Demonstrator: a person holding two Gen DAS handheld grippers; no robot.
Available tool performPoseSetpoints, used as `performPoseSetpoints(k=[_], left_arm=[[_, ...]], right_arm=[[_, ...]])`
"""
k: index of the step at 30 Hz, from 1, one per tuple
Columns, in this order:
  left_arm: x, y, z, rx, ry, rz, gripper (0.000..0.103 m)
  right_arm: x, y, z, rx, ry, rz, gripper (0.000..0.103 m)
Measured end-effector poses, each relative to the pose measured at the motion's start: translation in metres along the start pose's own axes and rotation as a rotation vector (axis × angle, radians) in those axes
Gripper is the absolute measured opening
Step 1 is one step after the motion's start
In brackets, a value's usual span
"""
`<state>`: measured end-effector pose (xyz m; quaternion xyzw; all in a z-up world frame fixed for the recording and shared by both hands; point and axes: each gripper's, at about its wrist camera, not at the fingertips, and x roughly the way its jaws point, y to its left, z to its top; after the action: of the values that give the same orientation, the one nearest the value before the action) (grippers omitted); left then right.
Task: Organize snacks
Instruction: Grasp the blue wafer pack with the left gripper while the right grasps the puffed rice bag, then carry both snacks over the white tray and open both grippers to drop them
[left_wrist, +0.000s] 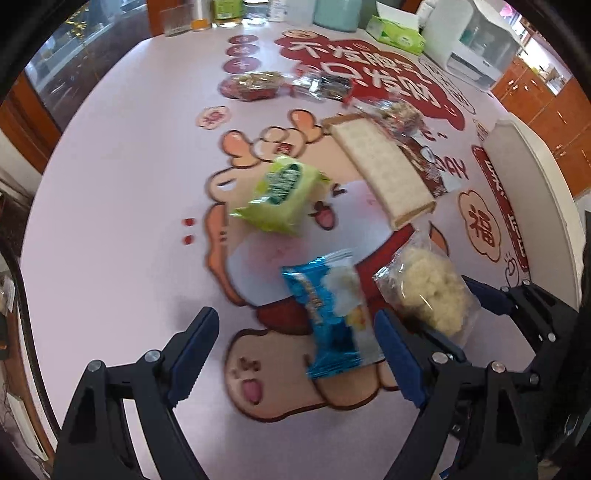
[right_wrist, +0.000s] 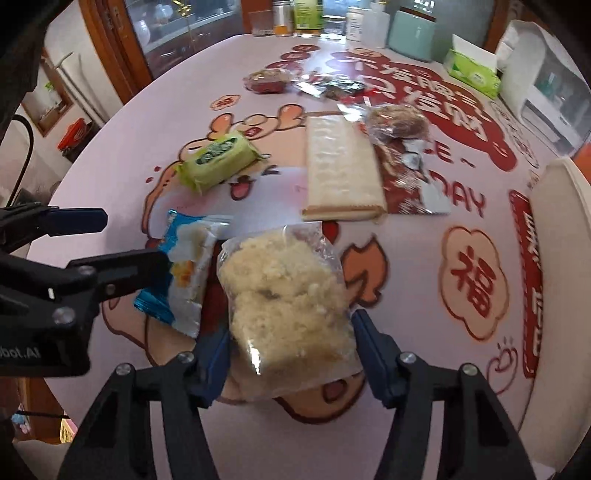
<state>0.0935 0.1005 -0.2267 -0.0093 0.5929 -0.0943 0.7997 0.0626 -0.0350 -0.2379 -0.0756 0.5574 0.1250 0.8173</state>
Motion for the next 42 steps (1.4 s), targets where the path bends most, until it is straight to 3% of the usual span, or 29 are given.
performPoseSetpoints(k=[4,7,9,11,14,17,22,26,34,42], left_arm=[[0.015,-0.012,0.002,-0.014,0.044,-0.013,0.083],[0.022,-0.019,0.0,-0.013,0.051,0.022,0.064],[0.022,-0.026,-0.001,0.016,0.036,0.076,0.033],[0.021,-0.028,-0.001,0.018,0.034,0.069,0.029],[0.017,-0.026,-0.004,-0.01,0.044,0.041,0.027],[0.001,-0.032,-0.011,0.008,0.011,0.061,0.027],[-0.05,-0.061,-0.014,0.064,-0.117,0.115,0.027],[-0.095,-0.093,-0.005,0.086,-0.216,0.106,0.027],[-0.162,-0.205,0.026,0.164,-0.379,-0.017,0.027],[-0.187,-0.312,0.067,0.258,-0.444,-0.084,0.027]], right_arm=[[-0.005,-0.014,-0.008,0.041,0.005,-0.032,0.061],[-0.011,-0.025,-0.018,0.072,0.01,-0.028,0.061],[-0.015,-0.029,-0.023,0.072,0.01,-0.032,0.061],[-0.017,-0.033,-0.027,0.07,0.01,-0.034,0.061],[-0.026,-0.039,-0.031,0.073,0.005,-0.016,0.061],[-0.045,-0.042,-0.032,0.063,-0.031,0.005,0.06],[-0.084,-0.048,-0.027,-0.006,-0.105,0.033,0.06],[-0.13,-0.061,-0.025,-0.066,-0.22,0.037,0.06],[-0.224,-0.133,-0.034,-0.083,-0.428,0.023,0.06],[-0.288,-0.226,-0.05,-0.022,-0.563,-0.051,0.06]])
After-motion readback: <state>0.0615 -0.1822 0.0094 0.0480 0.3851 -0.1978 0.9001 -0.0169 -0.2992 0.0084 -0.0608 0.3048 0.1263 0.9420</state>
